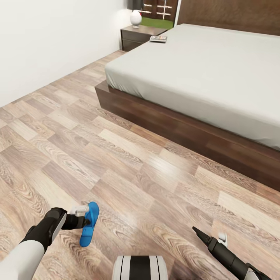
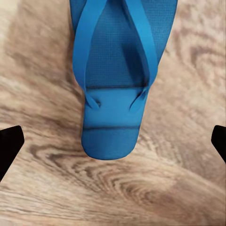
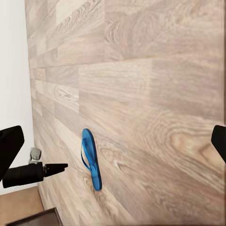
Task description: In the bedroom, move the book from the bed onto either nightstand, and place the two sandals side by side next to the bed.
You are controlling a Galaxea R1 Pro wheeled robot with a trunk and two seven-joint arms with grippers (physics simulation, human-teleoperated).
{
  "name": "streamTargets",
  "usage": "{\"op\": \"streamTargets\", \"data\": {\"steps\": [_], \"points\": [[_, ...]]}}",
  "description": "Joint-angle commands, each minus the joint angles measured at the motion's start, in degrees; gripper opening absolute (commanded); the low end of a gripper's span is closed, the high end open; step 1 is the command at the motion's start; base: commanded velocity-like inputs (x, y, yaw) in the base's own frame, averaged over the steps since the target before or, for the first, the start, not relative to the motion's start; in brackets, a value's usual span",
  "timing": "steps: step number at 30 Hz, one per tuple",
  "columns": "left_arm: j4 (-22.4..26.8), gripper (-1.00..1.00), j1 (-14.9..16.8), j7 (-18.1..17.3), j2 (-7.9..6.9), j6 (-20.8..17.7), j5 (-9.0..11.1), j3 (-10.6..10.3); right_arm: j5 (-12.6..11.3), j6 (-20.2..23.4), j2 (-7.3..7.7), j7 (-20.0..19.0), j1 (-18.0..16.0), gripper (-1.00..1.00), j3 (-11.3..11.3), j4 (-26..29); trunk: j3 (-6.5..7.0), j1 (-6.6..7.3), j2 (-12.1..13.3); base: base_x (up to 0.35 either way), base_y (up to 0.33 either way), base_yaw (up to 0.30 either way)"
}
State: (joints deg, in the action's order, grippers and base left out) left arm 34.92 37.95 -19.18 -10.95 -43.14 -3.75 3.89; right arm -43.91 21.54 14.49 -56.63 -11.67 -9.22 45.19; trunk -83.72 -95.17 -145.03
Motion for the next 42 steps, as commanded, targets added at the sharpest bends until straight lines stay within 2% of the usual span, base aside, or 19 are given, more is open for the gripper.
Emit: {"op": "streamTargets", "data": {"steps": [1, 8, 18, 32, 42], "points": [[0.07, 1.00, 0.01, -0.39, 0.04, 0.17, -0.41, 0.24, -0.45, 0.52, 0.01, -0.07, -0.02, 1.00, -0.01, -0.01, -0.26, -0.01, -0.03, 0.000, 0.000, 0.000], [0.06, 1.00, 0.01, -0.35, 0.05, 1.39, -0.46, 0.24, -0.49, 0.52, 0.01, -0.15, -0.02, 1.00, -0.01, -0.01, -1.81, -0.19, -0.12, 0.000, 0.000, 0.000], [0.06, 1.00, 0.01, -0.41, -0.02, 1.63, -0.41, 0.17, -0.56, 0.52, 0.01, -1.31, -0.02, 1.00, 0.05, -0.01, -1.81, -0.19, -0.12, 0.000, 0.000, 0.000], [0.06, 1.00, 0.01, -0.42, -0.04, 1.81, -0.45, 0.17, -0.41, 0.43, 0.01, -8.05, -0.02, 1.00, 0.05, -0.09, -1.81, -0.19, -0.12, 0.000, 0.000, 0.000], [0.03, 1.00, 0.01, -0.42, -0.04, 1.92, -0.48, 0.18, -0.31, 0.43, 0.01, -9.11, -0.02, 1.00, 0.02, -0.10, -1.81, -0.19, -0.12, 0.000, 0.000, 0.000]]}}
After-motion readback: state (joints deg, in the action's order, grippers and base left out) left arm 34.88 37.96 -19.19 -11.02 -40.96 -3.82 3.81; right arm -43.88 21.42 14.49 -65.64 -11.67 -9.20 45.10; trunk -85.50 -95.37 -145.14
